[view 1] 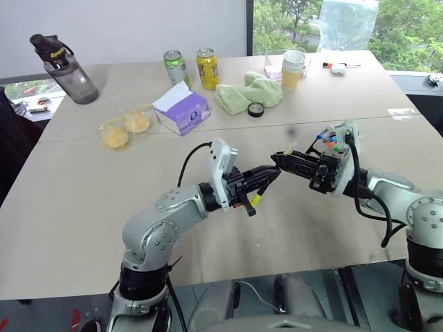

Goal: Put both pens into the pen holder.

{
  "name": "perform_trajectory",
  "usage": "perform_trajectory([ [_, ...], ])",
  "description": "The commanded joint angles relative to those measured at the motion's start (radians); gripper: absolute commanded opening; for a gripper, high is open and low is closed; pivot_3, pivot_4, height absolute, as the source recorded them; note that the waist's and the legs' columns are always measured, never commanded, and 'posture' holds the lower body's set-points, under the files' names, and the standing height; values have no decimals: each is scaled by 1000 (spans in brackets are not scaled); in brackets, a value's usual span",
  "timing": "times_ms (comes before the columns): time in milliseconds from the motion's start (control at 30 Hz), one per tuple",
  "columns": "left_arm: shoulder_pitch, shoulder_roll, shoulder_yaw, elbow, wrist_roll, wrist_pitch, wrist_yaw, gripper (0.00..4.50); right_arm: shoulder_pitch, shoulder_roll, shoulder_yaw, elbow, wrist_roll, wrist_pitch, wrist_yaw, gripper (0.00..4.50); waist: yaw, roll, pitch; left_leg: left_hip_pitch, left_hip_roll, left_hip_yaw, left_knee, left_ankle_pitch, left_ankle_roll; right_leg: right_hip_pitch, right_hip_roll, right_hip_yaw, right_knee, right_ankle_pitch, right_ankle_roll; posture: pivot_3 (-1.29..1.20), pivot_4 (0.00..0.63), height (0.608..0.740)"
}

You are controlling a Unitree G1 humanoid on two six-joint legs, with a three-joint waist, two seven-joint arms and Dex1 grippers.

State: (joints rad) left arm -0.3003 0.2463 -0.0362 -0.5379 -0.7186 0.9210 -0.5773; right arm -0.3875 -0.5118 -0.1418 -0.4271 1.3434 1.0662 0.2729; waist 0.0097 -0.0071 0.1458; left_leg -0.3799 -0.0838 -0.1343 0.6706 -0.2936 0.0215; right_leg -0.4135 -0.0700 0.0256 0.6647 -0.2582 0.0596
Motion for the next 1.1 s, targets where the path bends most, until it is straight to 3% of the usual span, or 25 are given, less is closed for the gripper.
perform_trajectory([
  [33, -5, -8, 11, -21, -57, 0, 13, 944, 0, -8, -5, -44, 11, -20, 0, 120, -2, 0, 0, 0, 0, 0, 0, 0, 0, 0, 0, 0, 0, 0, 0, 0, 150, 740],
  [133, -4, 22, -5, -21, -28, -15, 28, 2036, -6, -7, -18, -48, -9, -50, 3, 119, -2, 0, 0, 0, 0, 0, 0, 0, 0, 0, 0, 0, 0, 0, 0, 0, 150, 740],
  [167, -5, 36, -16, -15, 1, -30, 35, 2684, -8, -6, -25, -49, -17, -63, 4, 119, -2, 0, 0, 0, 0, 0, 0, 0, 0, 0, 0, 0, 0, 0, 0, 0, 150, 740],
  [200, -3, 48, -25, -10, 24, -44, 37, 3057, -8, -11, -29, -52, -39, -79, 9, 119, -2, 0, 0, 0, 0, 0, 0, 0, 0, 0, 0, 0, 0, 0, 0, 0, 150, 740],
  [333, 7, 86, -35, 14, 73, -102, 25, 3057, 52, -136, 43, -92, -383, -287, 188, 119, 5, 0, 0, 0, 0, 0, 0, 0, 0, 0, 0, -1, -1, 0, 0, 0, 150, 740],
  [433, 7, 114, -42, 24, 94, -134, 5, 3057, 27, -237, 138, -101, -682, -481, 240, 119, 1, 1, 0, 0, -1, 0, 0, 0, 0, 0, 0, -1, -1, 0, 0, 0, 150, 740],
  [633, 4, 146, -55, 44, 108, -172, -41, 3057, -29, -253, 187, -127, -1010, -760, 243, 119, -12, 0, 0, 0, 1, 0, -1, 0, 0, -1, 0, -1, -1, 0, 0, 0, 150, 740],
  [867, -1, 150, -70, 49, 100, -171, -72, 3057, -40, -276, 146, -118, -1189, -910, 264, 119, -9, 0, 1, 0, 0, 0, -1, 0, 0, -1, 0, -1, -2, 0, 0, 0, 150, 740],
  [1100, -5, 158, -78, 58, 113, -193, -81, 3057, 55, -296, 146, -47, -1328, -1072, 294, 119, -9, 0, 1, 0, 0, 0, -1, 0, 0, 0, 0, -1, -2, 0, 0, 0, 150, 740],
])
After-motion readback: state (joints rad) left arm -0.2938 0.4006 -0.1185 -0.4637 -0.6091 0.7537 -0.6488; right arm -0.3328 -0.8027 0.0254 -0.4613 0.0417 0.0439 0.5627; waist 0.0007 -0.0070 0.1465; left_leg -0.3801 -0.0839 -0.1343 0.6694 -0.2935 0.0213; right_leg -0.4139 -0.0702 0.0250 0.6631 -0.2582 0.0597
